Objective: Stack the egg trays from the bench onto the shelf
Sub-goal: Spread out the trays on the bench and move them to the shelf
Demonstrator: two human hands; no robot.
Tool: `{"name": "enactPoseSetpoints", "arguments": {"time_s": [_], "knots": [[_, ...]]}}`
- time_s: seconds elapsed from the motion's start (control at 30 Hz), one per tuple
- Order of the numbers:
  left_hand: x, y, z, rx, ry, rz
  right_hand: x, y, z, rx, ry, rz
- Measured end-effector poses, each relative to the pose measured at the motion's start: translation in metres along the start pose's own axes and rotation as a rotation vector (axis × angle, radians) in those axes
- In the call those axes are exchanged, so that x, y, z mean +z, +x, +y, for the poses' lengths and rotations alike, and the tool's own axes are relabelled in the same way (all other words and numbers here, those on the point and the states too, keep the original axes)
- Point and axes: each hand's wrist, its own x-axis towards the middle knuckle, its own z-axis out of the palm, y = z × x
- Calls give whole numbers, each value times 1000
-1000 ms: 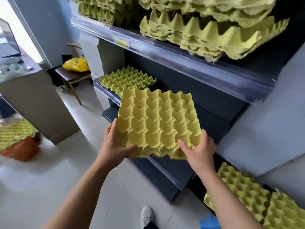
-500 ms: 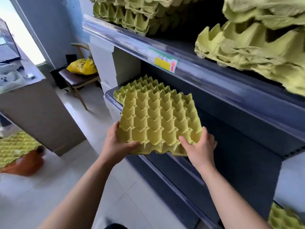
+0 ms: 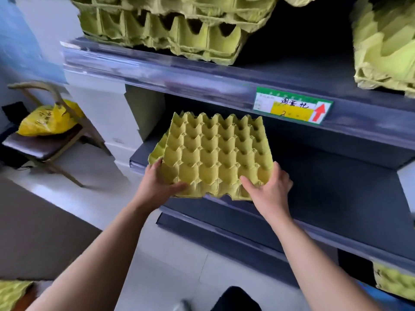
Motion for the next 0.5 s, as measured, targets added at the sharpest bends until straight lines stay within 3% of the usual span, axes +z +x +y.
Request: {"name": "enactPoseSetpoints", "arguments": {"time_s": [0.27,0.5], "knots": [[-11,53,16,110,25,-60,35,20,-17,99,-18,22],[-1,86,6,92,56,-46,59,36,-16,132,-74,13]]}}
